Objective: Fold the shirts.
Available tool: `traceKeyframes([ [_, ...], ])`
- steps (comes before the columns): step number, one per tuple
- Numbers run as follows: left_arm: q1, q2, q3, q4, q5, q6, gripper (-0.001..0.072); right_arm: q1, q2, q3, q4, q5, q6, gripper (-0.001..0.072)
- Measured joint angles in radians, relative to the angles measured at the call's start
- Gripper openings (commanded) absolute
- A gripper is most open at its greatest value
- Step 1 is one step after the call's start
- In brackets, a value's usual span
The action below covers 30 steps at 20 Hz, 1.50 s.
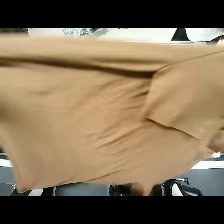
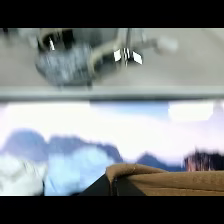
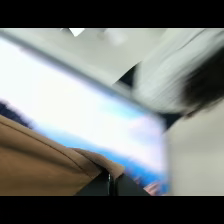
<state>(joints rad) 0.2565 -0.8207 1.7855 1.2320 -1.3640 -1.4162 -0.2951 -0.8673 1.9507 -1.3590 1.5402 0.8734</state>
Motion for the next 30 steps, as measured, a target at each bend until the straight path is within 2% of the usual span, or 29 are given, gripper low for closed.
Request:
traceKeyframes([
  [3, -0.029, -0.116, -0.208, 0.002, -0.011, 0.034, 0.0020, 0.006, -0.209, -0.099, 0.048, 0.103, 0.026, 0.0036],
  [5, -0.046, -0.232, -0.311, 0.005, 0.016, 0.050, 0.0021, 0.034, -0.347, -0.182, 0.061, 0.083, 0.038, 0.0037],
  [8, -0.072, -0.440, -0.361, 0.006, 0.100, 0.066, 0.0021, 0.090, -0.561, -0.255, 0.074, -0.057, 0.063, 0.0037],
  [11, -0.093, -0.643, -0.306, -0.013, 0.174, 0.070, 0.0022, 0.121, -0.721, -0.281, 0.103, -0.248, 0.114, 0.0038],
  [14, -0.103, -0.815, -0.204, -0.026, 0.208, 0.072, 0.0023, 0.135, -0.809, -0.292, 0.130, -0.420, 0.156, 0.0037],
  [16, -0.103, -0.876, -0.148, -0.032, 0.215, 0.075, 0.0023, 0.138, -0.827, -0.296, 0.133, -0.467, 0.162, 0.0038],
  [19, -0.095, -0.908, -0.099, -0.034, 0.150, 0.097, 0.0021, 0.140, -0.811, -0.297, 0.108, -0.381, 0.133, 0.0038],
  [24, -0.103, -0.923, -0.166, -0.031, -0.095, 0.088, 0.0020, 0.140, -0.799, -0.357, 0.016, -0.152, 0.106, 0.0038],
  [30, -0.135, -0.895, -0.318, -0.011, -0.253, 0.055, 0.0020, 0.142, -0.798, -0.439, -0.021, -0.074, 0.091, 0.0038],
])
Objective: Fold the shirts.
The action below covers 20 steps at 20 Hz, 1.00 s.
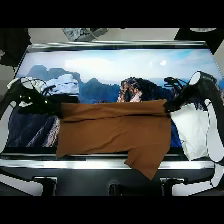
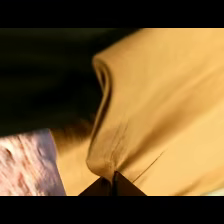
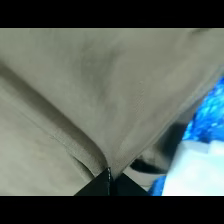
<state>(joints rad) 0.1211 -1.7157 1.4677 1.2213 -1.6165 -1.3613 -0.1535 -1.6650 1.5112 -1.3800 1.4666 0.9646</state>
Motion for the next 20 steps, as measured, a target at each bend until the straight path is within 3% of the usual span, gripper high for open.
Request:
traceKeyframes([
  [4, -0.005, 0.008, -0.082, 0.040, -0.060, -0.018, 0.0020, 0.000, 0.000, -0.023, -0.013, 0.032, -0.011, 0.0038],
  [9, -0.005, 0.010, -0.138, 0.057, -0.040, -0.031, 0.0024, 0.000, -0.006, -0.037, -0.025, 0.037, -0.011, 0.0041],
  [10, -0.005, 0.010, -0.143, 0.058, -0.035, -0.033, 0.0088, 0.000, -0.007, -0.043, -0.025, 0.034, -0.006, 0.0102],
  [11, -0.005, 0.010, -0.146, 0.060, -0.030, -0.034, 0.0310, 0.000, -0.008, -0.051, -0.025, 0.032, 0.000, 0.0284],
  [12, -0.005, 0.010, -0.148, 0.062, -0.026, -0.034, 0.0394, 0.000, -0.009, -0.056, -0.026, 0.027, 0.006, 0.0435],
  [14, -0.002, 0.015, -0.151, 0.062, -0.027, -0.035, 0.0395, -0.002, -0.004, -0.061, -0.025, 0.030, 0.011, 0.0504],
  [16, 0.006, 0.040, -0.155, 0.061, -0.034, -0.035, 0.0399, -0.021, 0.021, -0.063, -0.024, 0.075, 0.002, 0.0510],
  [18, 0.023, 0.092, -0.183, 0.062, -0.034, -0.037, 0.0484, -0.065, 0.058, -0.068, -0.024, 0.128, -0.007, 0.0505],
  [20, 0.047, 0.168, -0.270, 0.061, -0.018, -0.038, 0.0483, -0.117, 0.109, -0.099, -0.019, 0.159, -0.008, 0.0503],
])
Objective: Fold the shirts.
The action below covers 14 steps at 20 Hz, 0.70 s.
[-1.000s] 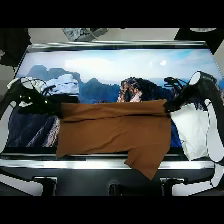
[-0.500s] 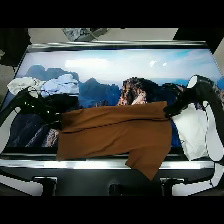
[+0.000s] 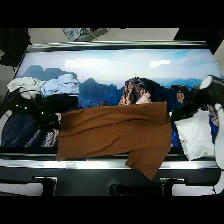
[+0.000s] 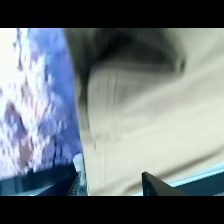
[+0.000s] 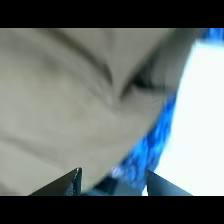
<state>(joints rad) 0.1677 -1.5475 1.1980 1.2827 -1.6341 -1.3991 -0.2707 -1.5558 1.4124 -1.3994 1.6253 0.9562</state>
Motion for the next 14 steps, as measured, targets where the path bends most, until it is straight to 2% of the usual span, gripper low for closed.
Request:
traceKeyframes([
  [7, 0.100, 0.311, -0.507, 0.001, 0.165, 0.033, 0.0479, -0.094, 0.146, -0.183, 0.034, -0.037, -0.008, 0.0495],
  [12, 0.119, 0.372, -0.660, -0.064, 0.232, 0.056, 0.0400, -0.103, 0.163, -0.213, 0.053, -0.048, -0.018, 0.0495],
  [13, 0.120, 0.377, -0.675, -0.085, 0.245, 0.057, 0.0352, -0.105, 0.165, -0.215, 0.056, -0.046, -0.020, 0.0495],
  [14, 0.121, 0.379, -0.687, -0.108, 0.262, 0.058, 0.0180, -0.105, 0.165, -0.216, 0.056, -0.045, -0.023, 0.0495],
])
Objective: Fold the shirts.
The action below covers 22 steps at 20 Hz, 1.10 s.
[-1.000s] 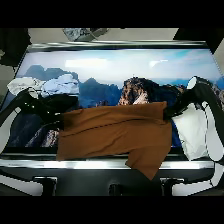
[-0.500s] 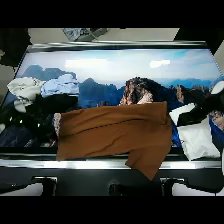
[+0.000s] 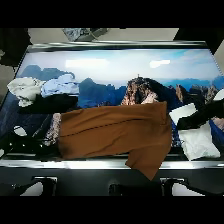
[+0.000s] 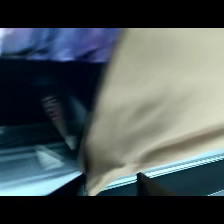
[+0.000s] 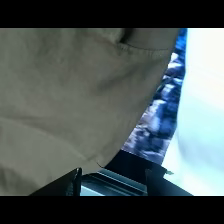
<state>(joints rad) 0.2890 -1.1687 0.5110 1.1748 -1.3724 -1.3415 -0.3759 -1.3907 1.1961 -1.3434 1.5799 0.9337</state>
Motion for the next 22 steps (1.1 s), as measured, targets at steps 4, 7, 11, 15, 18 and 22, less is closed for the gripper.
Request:
traceKeyframes([
  [4, 0.002, 0.007, -0.027, -0.037, 0.059, 0.000, 0.0024, 0.000, 0.012, -0.021, 0.000, 0.012, -0.006, 0.0500],
  [7, 0.002, 0.007, -0.033, -0.045, 0.063, 0.000, 0.0024, 0.000, 0.071, -0.148, 0.013, 0.011, -0.017, 0.0553],
  [11, 0.002, 0.007, -0.036, -0.046, 0.064, 0.013, 0.0024, 0.000, 0.153, -0.389, 0.042, -0.042, -0.042, 0.0545],
  [15, 0.002, 0.007, -0.037, -0.047, 0.066, 0.016, 0.0024, 0.000, 0.180, -0.549, 0.095, -0.154, -0.055, 0.0530],
  [18, 0.002, 0.007, -0.037, -0.046, 0.066, 0.017, 0.0024, -0.002, 0.186, -0.606, 0.136, -0.207, -0.056, 0.0239],
  [22, 0.002, 0.007, -0.037, -0.045, 0.066, 0.027, 0.0023, -0.001, 0.189, -0.651, 0.159, -0.251, -0.031, 0.0036],
])
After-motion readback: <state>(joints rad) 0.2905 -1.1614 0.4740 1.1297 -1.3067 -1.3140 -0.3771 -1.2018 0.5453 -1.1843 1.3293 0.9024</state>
